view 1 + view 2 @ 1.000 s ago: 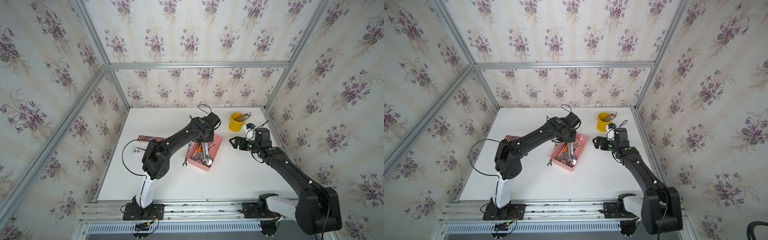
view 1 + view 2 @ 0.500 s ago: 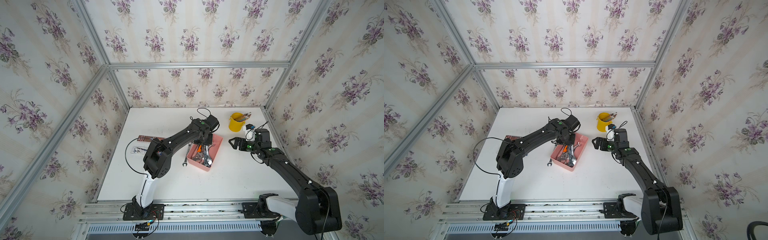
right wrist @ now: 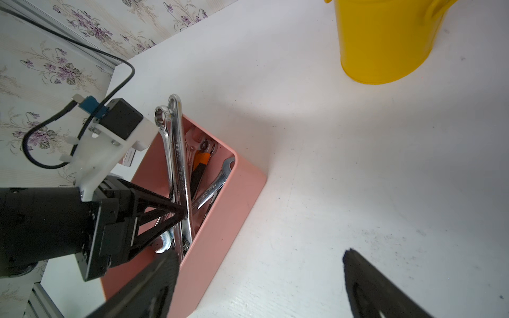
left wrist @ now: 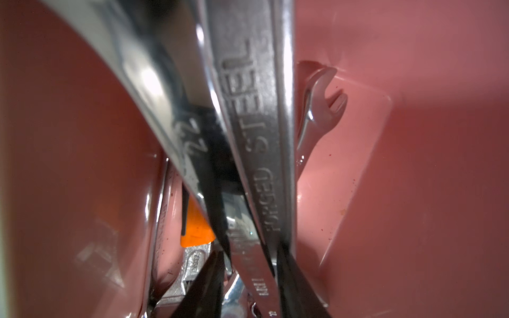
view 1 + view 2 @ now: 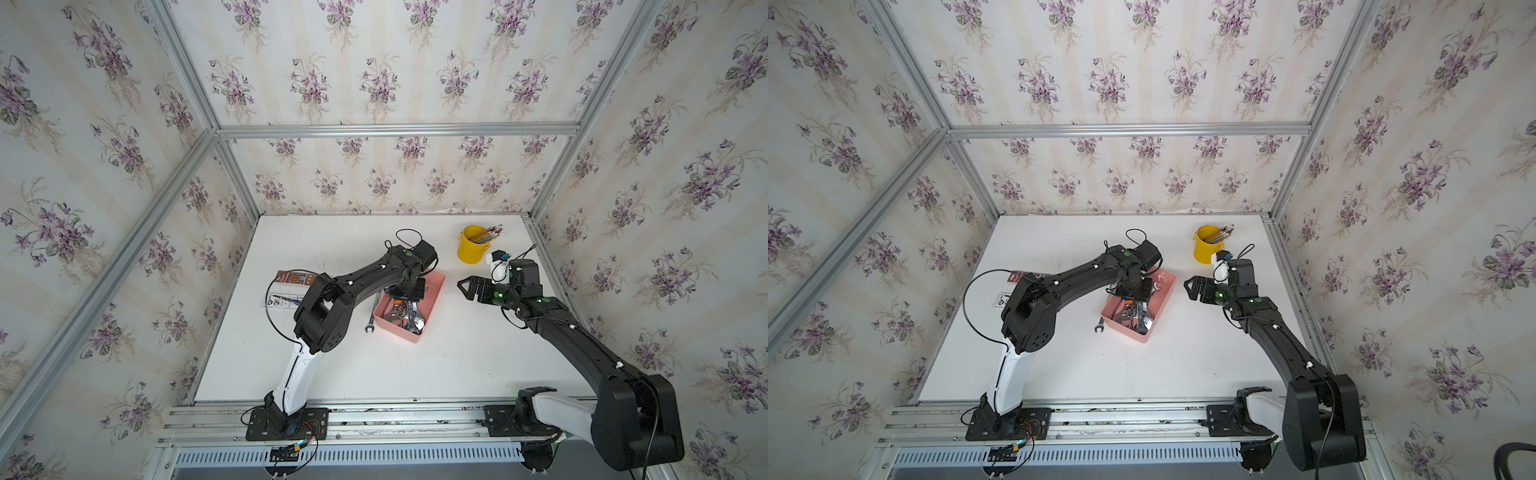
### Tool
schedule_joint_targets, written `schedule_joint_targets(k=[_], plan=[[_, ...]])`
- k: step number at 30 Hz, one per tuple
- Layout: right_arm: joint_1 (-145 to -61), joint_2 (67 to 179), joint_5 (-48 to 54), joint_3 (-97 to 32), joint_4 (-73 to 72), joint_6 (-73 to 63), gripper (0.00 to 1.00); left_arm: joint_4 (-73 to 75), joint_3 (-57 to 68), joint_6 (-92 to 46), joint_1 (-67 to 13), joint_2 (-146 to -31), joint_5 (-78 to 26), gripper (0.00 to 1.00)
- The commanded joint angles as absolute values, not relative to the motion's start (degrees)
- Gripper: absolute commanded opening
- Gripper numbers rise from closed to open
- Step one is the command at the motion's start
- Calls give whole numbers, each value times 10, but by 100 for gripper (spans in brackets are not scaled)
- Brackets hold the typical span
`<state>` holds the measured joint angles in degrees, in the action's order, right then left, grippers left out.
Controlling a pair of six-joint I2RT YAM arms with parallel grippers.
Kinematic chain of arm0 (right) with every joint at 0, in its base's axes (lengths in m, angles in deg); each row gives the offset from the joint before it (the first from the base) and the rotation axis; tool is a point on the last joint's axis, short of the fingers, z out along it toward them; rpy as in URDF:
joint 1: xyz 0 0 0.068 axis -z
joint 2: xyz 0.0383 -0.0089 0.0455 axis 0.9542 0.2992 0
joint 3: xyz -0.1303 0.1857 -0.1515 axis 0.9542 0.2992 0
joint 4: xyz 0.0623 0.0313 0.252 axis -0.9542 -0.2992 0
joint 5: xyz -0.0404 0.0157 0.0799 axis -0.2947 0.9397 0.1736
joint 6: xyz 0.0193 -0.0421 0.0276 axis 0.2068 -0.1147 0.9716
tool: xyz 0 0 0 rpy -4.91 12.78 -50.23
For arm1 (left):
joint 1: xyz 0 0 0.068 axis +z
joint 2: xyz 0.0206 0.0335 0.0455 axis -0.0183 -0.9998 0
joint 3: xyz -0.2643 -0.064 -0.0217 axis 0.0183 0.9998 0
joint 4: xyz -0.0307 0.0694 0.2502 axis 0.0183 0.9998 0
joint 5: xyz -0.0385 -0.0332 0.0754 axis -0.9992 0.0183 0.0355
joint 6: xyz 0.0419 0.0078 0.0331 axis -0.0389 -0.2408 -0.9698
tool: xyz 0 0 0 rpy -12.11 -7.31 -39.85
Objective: Take out the wrench from the storage box
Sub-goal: Pick up the wrench from the storage box.
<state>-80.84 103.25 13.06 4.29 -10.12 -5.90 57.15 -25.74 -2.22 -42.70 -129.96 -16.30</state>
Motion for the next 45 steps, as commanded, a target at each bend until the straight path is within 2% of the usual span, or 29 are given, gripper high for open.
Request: schedule_joint_targets(k=[1, 13, 21, 31, 45], plan=[[-808, 1035, 134, 44, -95, -58, 97, 564, -255, -24, -429, -1309, -171, 37], [-809, 1030, 134, 55, -92, -54, 96, 558, -241, -23, -437, -1309, -161, 12], [-808, 1020, 128, 51, -95, -53, 96, 582, -279, -15, -437, -1277, -155, 1], [-808, 1021, 123, 41, -93, -54, 96, 619, -312, -15, -434, -1264, -160, 0], [-810, 1035, 140, 40, -72, -43, 95, 779, -446, -74, -401, -1258, -156, 1]])
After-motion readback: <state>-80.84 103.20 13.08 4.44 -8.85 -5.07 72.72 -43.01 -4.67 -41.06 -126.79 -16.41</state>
